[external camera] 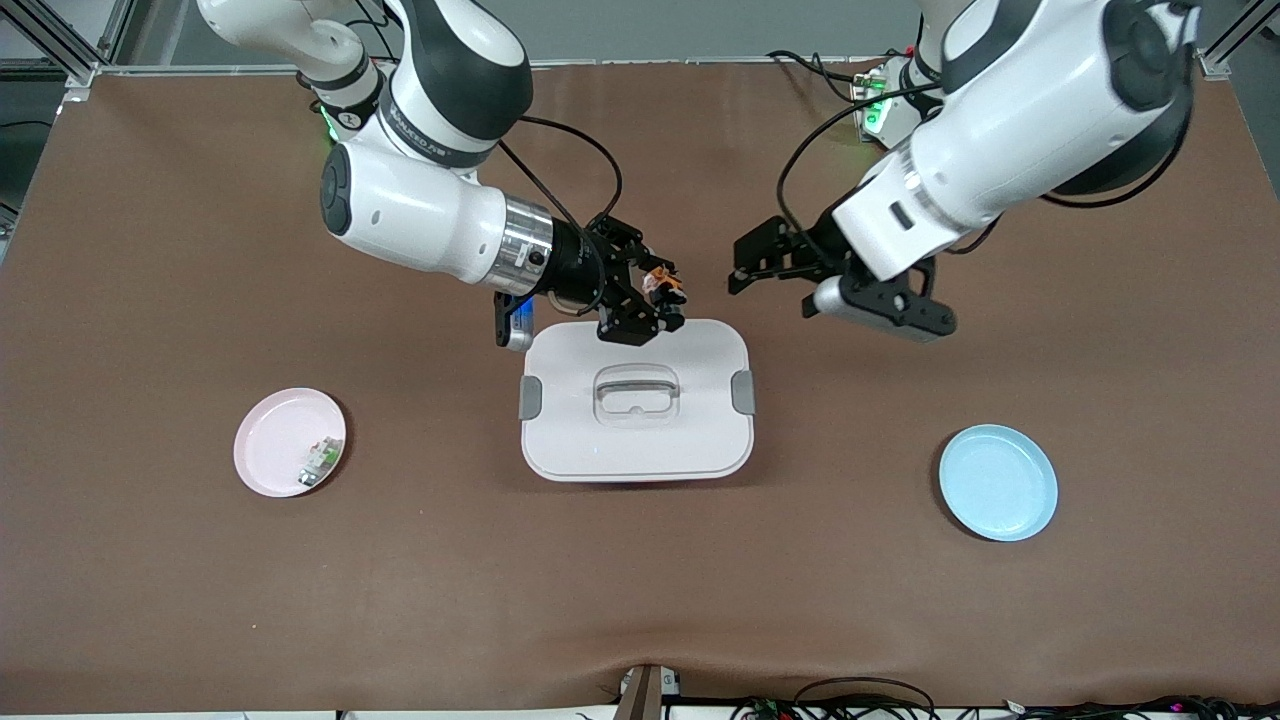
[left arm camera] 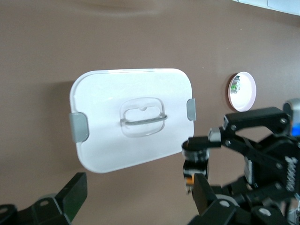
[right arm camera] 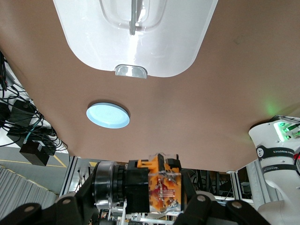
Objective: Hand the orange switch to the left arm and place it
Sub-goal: 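Close the left gripper on the switch held by the right gripper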
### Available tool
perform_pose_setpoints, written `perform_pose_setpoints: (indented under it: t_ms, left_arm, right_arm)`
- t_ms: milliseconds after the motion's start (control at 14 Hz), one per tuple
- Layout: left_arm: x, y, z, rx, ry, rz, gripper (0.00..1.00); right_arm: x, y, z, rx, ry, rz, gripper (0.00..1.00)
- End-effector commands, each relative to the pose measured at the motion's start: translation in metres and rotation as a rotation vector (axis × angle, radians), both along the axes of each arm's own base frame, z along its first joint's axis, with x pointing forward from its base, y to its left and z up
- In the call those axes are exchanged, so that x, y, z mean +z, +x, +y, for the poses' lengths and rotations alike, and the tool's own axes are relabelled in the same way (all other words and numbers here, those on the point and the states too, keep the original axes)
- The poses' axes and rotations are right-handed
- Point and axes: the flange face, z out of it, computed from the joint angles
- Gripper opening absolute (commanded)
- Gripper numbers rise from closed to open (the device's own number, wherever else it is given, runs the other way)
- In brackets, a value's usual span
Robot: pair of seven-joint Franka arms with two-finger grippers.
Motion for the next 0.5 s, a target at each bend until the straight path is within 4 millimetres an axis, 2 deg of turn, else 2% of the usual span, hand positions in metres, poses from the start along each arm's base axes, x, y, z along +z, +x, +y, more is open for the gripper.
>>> perform_pose_setpoints:
  t_ms: [0, 357, 429]
  left_arm:
    - [-0.013, -0.007, -0.016, 0.016, -0.044, 0.007, 1.00]
    - [-0.022, -0.022, -0.027, 0.023, -0.078, 0.066, 0.99]
    - [-0.022, -0.027, -0.032, 0.011, -0.077, 0.069, 0.93]
  right_arm:
    - [0.005, 0.001, 0.005, -0.007, -0.007, 0.003, 0.21]
    - [0.006, 0.001, 0.005, -0.006, -0.007, 0.003, 0.21]
    - [0.005, 0.001, 0.005, -0.006, -0.007, 0.004, 0.21]
